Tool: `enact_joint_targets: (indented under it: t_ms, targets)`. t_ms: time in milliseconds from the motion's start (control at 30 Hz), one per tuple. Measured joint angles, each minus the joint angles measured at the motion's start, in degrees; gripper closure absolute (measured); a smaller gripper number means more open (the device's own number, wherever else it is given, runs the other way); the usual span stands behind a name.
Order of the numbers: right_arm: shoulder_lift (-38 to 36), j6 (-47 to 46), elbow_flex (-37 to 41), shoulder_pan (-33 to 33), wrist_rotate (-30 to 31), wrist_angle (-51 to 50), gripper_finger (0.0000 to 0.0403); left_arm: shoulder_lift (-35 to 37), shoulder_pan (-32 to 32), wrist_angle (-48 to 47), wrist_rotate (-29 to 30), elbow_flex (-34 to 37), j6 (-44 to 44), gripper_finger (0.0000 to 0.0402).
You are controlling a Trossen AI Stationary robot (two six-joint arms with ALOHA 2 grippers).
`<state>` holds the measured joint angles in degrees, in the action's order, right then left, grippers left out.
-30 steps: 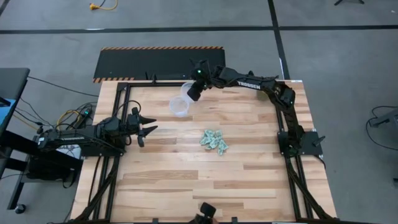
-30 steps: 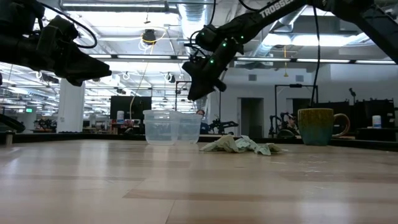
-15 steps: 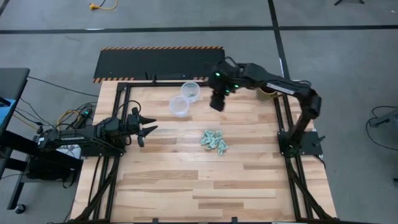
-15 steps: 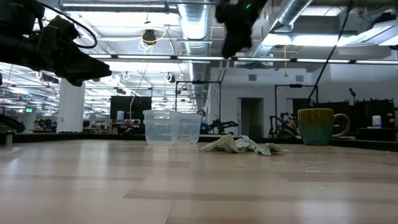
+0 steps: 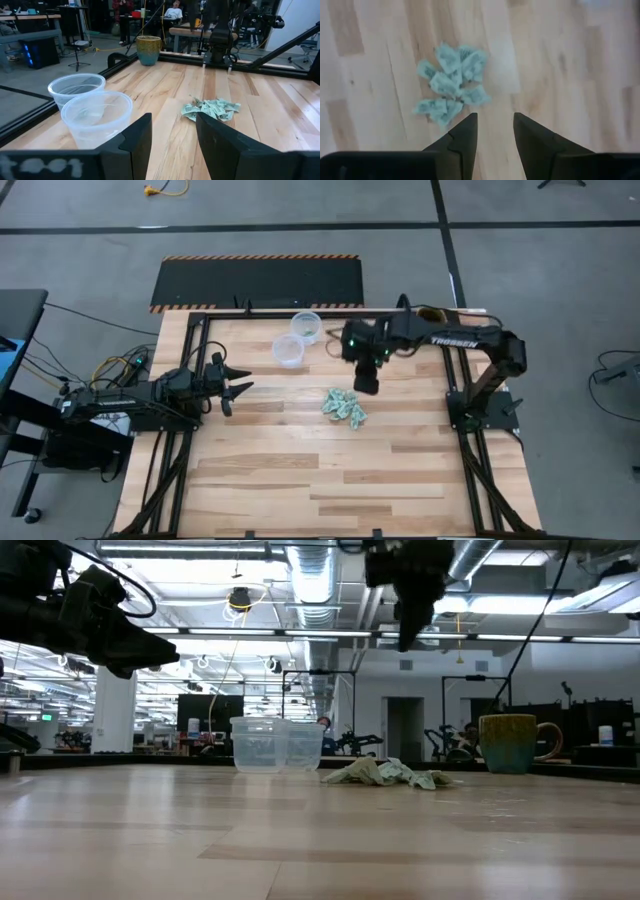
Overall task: Pick and place items into bin
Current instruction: Put the stevia packet into the top bin
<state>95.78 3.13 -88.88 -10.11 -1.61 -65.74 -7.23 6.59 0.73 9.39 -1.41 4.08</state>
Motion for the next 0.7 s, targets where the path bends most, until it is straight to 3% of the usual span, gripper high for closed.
enact_joint_targets:
  t_ms: [267, 700]
  targets:
    - [-0.9, -0.1, 17.0, 0.3, 0.0, 16.4, 0.0284, 0.0, 0.0, 0.0, 0.0, 0.0, 0.0, 0.0258]
    - [-0.9, 2.5, 29.0, 0.7, -1.7, 33.3, 0.0284, 0.0, 0.0, 0.0, 0.0, 0.0, 0.0, 0.0258]
